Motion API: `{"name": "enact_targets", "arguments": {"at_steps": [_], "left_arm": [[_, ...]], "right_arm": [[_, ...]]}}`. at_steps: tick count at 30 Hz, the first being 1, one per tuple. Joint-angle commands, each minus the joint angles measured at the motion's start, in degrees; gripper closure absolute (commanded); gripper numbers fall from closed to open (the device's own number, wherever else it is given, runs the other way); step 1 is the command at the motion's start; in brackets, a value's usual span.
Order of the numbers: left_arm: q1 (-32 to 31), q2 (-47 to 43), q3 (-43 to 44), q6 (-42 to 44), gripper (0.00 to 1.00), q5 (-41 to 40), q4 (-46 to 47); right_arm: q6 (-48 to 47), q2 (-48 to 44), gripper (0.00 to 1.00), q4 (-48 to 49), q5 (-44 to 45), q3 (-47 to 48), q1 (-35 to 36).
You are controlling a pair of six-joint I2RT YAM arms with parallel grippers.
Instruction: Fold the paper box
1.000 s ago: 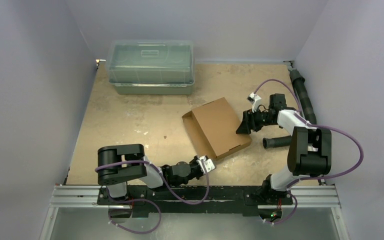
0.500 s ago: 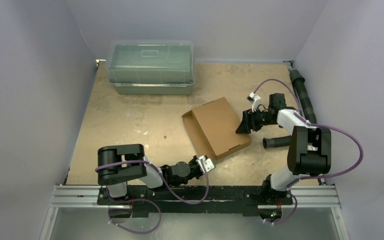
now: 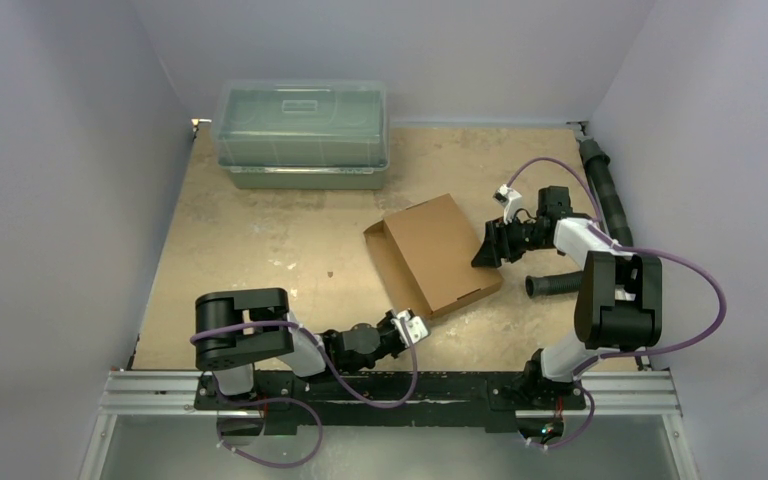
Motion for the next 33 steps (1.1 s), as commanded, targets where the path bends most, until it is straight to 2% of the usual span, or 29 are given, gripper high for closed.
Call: {"name": "enact_targets", "arguments": {"at_steps": [1, 17, 33], "left_arm": [[0.5, -1.6, -0.6, -2.2, 1.00, -1.1, 3.4], [1.0, -1.2, -0.5, -4.2, 1.00, -0.7, 4.3], [2.1, -2.2, 2.6, -4.4, 1.00, 0.0, -1.0]], "right_arm": [[-0.6, 0.7, 0.36, 1.8, 3.9, 1.6, 0.1], [-0.6, 0.7, 0.36, 1.8, 4.0, 1.6, 0.2], [-0.7, 0.8, 0.36, 1.8, 4.1, 1.6, 0.5]]}}
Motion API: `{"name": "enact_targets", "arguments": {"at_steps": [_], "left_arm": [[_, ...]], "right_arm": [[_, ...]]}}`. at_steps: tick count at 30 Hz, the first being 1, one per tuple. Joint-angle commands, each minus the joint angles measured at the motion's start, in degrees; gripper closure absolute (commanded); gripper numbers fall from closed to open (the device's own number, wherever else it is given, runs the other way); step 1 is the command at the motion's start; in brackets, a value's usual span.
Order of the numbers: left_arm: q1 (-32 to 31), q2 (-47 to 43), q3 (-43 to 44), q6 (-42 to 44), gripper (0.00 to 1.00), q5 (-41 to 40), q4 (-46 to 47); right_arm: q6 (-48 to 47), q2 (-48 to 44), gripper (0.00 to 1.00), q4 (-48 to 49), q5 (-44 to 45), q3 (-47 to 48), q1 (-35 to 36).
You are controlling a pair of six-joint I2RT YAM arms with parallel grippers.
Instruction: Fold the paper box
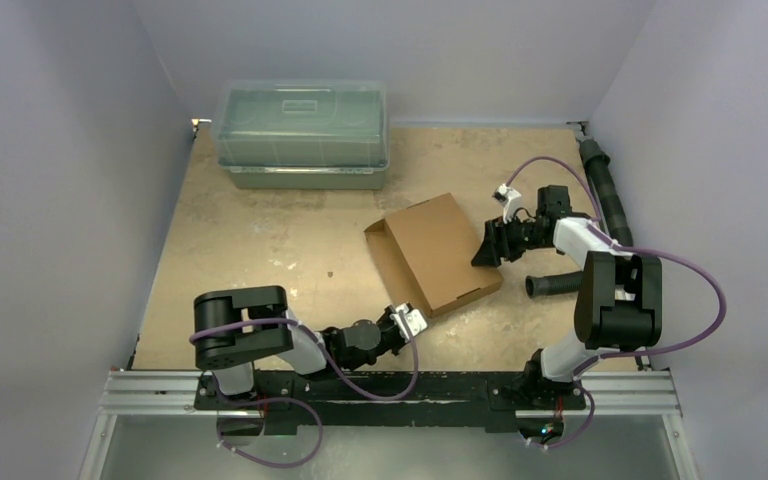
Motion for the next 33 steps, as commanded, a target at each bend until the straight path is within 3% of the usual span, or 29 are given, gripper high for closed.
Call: {"name": "enact_targets", "arguments": {"at_steps": [1, 33], "left_arm": [[0.9, -2.2, 2.6, -1.4, 1.00, 0.3, -0.6], [2.6, -6.4, 14.5, -3.5, 1.00, 0.7, -22.6]], "right_arm": [[-0.7, 0.7, 0.36, 1.7, 3.3, 1.4, 0.1], [-1.3, 1.1, 0.36, 1.0, 3.6, 1.6, 1.3]]}}
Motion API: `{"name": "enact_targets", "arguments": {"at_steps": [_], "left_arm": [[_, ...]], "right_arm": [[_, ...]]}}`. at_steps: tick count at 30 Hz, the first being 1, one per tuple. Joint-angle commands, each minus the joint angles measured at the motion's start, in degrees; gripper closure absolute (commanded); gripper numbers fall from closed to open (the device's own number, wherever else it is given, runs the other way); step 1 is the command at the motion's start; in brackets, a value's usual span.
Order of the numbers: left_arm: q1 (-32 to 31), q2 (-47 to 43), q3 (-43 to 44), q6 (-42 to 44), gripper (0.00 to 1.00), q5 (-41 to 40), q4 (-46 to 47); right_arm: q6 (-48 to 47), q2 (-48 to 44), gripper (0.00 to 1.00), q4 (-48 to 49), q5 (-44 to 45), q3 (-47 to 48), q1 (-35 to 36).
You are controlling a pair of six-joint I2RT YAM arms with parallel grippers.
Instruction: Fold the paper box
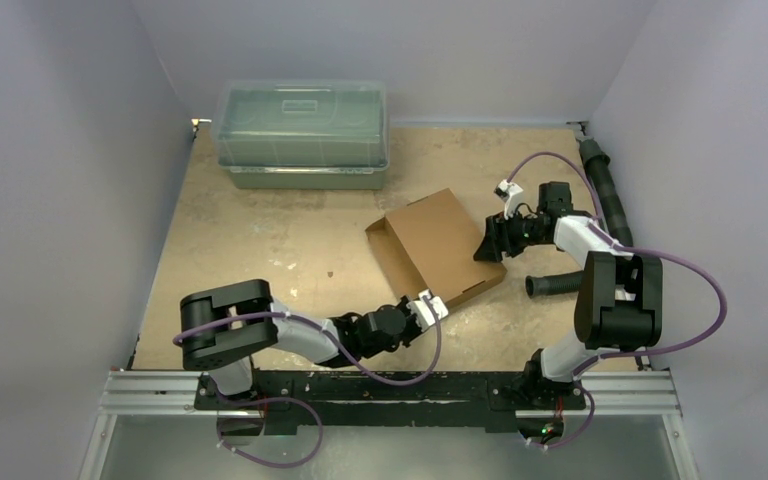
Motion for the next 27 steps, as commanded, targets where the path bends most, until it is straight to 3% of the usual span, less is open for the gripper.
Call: {"name": "enact_targets", "arguments": {"at_steps": [1, 11, 27], "left_arm": [[0.9, -2.9, 4.1, -2.5, 1.00, -0.6, -0.5], [3.4, -3.6, 7.6, -8.0, 1.00, 1.3, -6.7], [4.0, -3.0, 16.1, -7.7, 1.00, 2.8, -17.8]], "right_arm": [[-1.1, 1.1, 0.36, -0.9, 1.9, 0.7, 1.0], [-1.2, 1.6, 0.36, -1.1, 2.1, 0.9, 1.4], [-1.8, 1.7, 0.37, -1.5, 1.9, 1.0, 1.9]]}}
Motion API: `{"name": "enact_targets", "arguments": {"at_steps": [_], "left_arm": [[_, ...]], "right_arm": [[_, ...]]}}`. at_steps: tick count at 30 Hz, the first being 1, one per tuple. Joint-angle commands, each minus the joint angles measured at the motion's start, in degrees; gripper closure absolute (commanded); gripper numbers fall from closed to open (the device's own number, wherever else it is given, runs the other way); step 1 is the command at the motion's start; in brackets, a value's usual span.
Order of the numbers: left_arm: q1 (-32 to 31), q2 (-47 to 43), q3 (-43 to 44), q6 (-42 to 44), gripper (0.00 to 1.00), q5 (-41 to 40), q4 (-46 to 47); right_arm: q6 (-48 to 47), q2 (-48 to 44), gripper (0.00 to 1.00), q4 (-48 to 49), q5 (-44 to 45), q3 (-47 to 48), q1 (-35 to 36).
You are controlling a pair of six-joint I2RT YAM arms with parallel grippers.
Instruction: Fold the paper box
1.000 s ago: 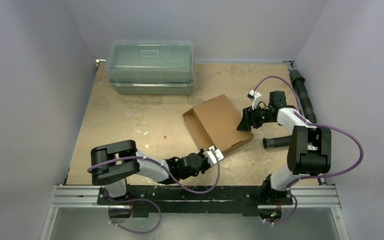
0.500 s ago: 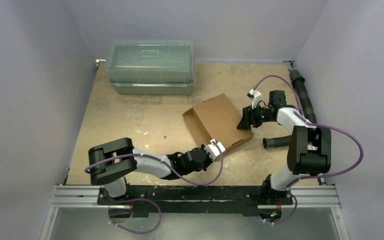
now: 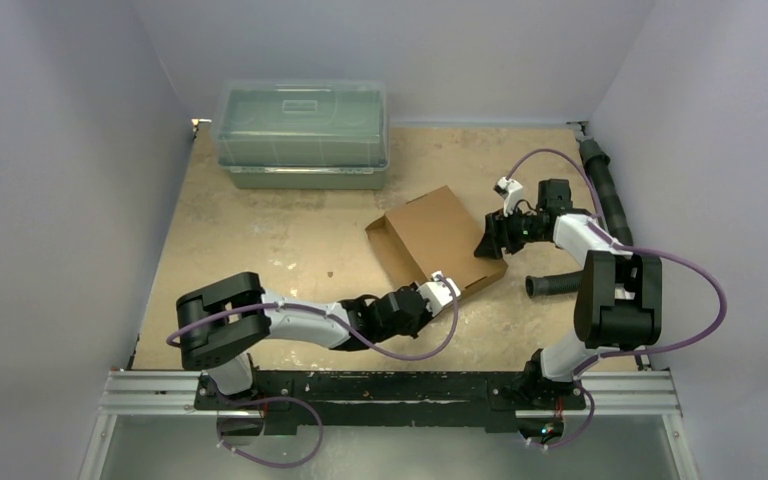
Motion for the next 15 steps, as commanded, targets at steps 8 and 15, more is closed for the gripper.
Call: {"name": "enact_targets", "arguments": {"at_steps": [8, 15], "left_arm": [[2.4, -1.6, 8.3, -3.1, 1.00, 0.8, 0.0], [2.9, 0.5, 10.9, -1.4, 1.00, 4.8, -0.3]], "right_arm": [[-1.6, 1.3, 0.37, -2.9, 0.7, 0.2, 1.5], [-1.9, 1.5, 0.37, -3.3, 0.2, 0.4, 1.6]]}}
